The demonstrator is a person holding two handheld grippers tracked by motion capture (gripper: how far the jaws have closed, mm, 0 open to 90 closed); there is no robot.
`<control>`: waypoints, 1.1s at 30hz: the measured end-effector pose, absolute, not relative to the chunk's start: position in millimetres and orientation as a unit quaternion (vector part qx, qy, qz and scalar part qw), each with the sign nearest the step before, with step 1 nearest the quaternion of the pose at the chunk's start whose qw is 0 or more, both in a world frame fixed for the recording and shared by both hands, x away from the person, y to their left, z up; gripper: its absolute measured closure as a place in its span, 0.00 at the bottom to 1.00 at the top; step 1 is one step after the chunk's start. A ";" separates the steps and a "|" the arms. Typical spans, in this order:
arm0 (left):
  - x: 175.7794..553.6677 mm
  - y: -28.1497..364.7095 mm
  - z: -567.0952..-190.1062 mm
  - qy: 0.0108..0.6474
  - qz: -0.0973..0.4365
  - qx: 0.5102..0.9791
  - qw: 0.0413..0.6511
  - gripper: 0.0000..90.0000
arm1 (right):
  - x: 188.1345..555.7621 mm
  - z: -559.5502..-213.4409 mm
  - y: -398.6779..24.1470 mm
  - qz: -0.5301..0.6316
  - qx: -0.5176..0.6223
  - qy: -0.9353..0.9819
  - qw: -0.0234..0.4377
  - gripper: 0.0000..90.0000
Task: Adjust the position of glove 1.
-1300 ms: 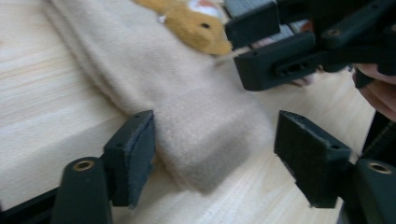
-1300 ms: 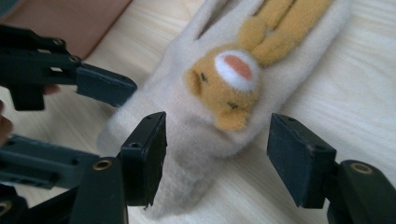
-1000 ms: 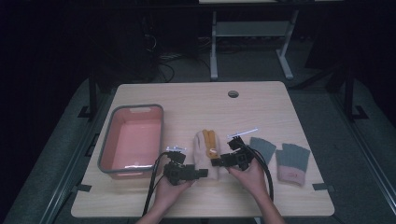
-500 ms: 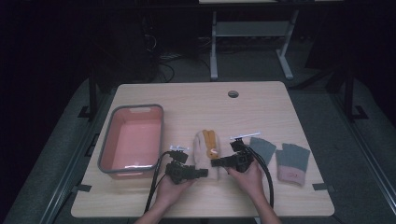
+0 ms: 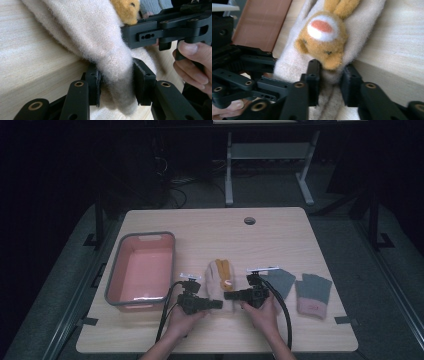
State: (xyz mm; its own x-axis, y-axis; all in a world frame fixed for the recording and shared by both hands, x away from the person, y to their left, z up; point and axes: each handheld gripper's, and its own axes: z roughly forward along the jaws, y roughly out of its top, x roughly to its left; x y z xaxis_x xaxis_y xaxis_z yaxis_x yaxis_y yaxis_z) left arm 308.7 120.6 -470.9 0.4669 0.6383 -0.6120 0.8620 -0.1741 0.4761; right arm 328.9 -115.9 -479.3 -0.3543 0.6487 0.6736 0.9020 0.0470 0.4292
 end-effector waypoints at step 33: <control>307.5 118.6 -469.8 0.473 -0.134 0.771 0.405 0.73 | 334.6 -475.6 -115.8 -0.403 -0.566 -0.702 0.159 0.75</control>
State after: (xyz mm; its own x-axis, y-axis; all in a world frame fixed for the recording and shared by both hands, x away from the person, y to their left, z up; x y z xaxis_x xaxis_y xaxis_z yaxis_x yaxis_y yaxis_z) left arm 307.5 118.6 -469.8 0.5173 0.6209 -0.5890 0.8375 -0.2257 0.4976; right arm 334.6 -115.8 -475.6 -0.3093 0.6657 0.6791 0.9222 0.0356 0.3852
